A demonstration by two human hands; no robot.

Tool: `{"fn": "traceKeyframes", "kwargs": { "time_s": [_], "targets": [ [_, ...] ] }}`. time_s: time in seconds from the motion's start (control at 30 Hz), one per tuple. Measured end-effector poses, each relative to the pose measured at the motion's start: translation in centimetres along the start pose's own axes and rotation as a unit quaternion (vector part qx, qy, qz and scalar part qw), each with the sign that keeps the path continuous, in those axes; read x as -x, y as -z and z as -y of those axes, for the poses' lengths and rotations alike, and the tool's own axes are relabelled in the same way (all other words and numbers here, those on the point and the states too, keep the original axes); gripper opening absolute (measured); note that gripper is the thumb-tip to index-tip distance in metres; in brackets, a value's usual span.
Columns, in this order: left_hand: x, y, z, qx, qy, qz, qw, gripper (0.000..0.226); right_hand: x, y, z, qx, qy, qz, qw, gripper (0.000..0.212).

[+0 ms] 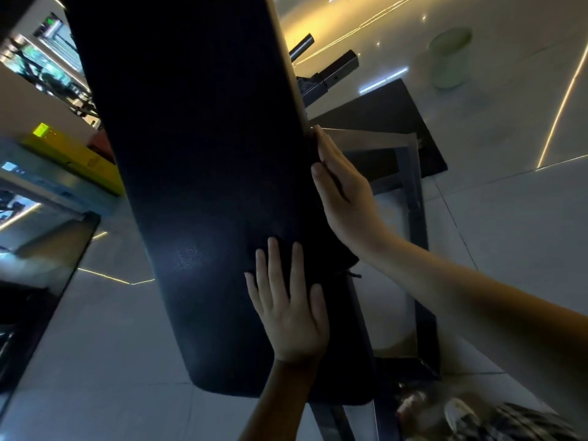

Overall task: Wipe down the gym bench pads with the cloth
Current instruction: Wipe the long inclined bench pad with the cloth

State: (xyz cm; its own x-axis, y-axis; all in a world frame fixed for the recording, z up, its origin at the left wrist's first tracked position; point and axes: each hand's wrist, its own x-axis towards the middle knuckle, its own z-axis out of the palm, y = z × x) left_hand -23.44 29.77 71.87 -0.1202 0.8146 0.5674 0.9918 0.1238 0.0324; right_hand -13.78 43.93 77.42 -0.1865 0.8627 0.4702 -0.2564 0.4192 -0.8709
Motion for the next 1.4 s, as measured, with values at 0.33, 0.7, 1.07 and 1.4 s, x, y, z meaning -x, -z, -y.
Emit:
{"fn": "traceKeyframes", "kwargs": {
  "time_s": [0.33, 0.7, 1.07, 1.4],
  "targets": [
    [0.1, -0.4, -0.1, -0.001, 0.000, -0.030, 1.000, 0.053, 17.3, 0.9, -2.3, 0.052, -0.073, 0.046, 0.995, 0.055],
    [0.3, -0.2, -0.1, 0.009, 0.007, -0.011, 1.000, 0.056, 14.3, 0.3, -1.3, 0.043, -0.084, 0.008, 0.995, 0.050],
    [0.4, -0.3, -0.1, 0.007, 0.006, -0.022, 1.000, 0.058, 13.0, 0.5, -2.2, 0.017, -0.067, 0.010, 0.998, 0.048],
    [0.3, -0.2, -0.3, 0.004, 0.012, -0.026, 1.000, 0.060, 27.1, 0.3, -3.9, 0.059, -0.093, 0.044, 0.993, 0.053]
  ]
}}
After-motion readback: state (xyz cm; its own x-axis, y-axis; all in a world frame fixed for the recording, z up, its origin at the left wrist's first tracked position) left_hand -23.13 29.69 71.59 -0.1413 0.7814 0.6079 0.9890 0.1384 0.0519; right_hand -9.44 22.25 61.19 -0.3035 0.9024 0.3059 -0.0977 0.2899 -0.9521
